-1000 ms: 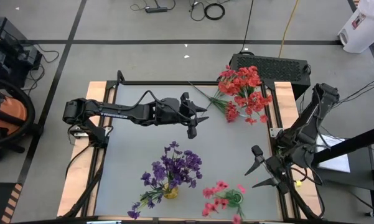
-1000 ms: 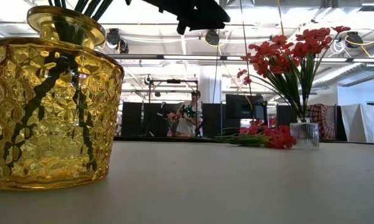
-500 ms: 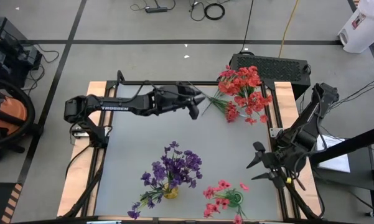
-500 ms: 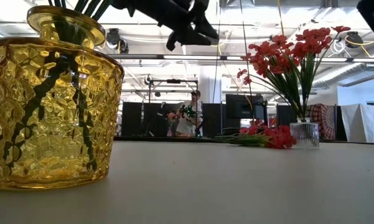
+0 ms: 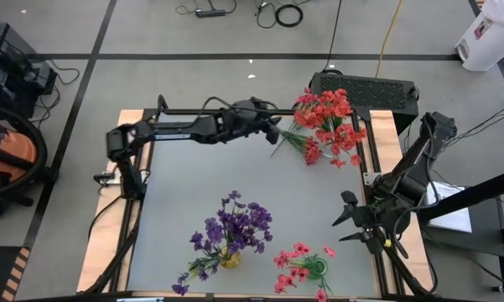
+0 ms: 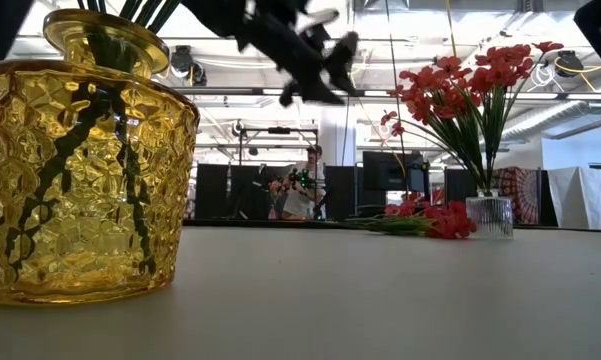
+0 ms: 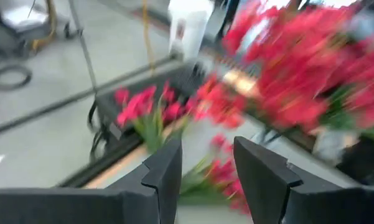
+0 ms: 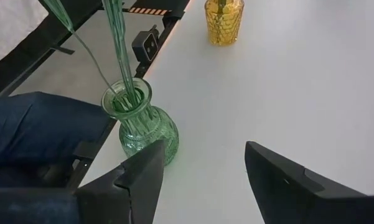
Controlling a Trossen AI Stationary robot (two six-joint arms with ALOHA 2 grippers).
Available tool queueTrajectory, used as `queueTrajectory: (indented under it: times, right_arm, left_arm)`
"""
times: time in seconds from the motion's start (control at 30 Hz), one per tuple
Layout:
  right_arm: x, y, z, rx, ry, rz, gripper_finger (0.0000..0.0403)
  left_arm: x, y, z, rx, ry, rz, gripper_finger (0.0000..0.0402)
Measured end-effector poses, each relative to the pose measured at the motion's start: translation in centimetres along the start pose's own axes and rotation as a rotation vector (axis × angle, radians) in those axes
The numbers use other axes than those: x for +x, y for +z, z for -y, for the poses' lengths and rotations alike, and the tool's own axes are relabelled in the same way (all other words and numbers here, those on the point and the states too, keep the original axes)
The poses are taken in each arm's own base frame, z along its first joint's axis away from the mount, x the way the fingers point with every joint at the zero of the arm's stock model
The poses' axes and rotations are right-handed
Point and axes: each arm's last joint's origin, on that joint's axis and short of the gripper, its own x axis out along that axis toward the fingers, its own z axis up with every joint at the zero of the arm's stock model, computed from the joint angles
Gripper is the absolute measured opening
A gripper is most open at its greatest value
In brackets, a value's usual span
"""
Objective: Sort flowers into vase by color
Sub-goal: Put the top pink flower into the green transparent vase
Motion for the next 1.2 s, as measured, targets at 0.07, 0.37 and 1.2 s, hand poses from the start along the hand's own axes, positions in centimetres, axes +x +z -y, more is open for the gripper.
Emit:
queueTrajectory:
  times: [0.07,0.37,1.2]
  right_arm:
    - [0.1,0.0,0.0,0.000,0.000,-0.002,0.0215]
    - [0.0,-0.2,-0.1,-0.010,-0.001,-0.020,0.0215]
    - [0.0,-0.3,-0.2,-0.021,0.000,-0.021,0.0215]
  left_arm:
    - [1.6,-0.8,-0.5,0.002,0.030,-0.063,0.0152]
    - [6.3,-2.6,-2.0,-0.047,0.088,-0.142,0.0152]
    - [9.8,-11.1,-1.3,-0.110,0.057,-0.461,0.0152]
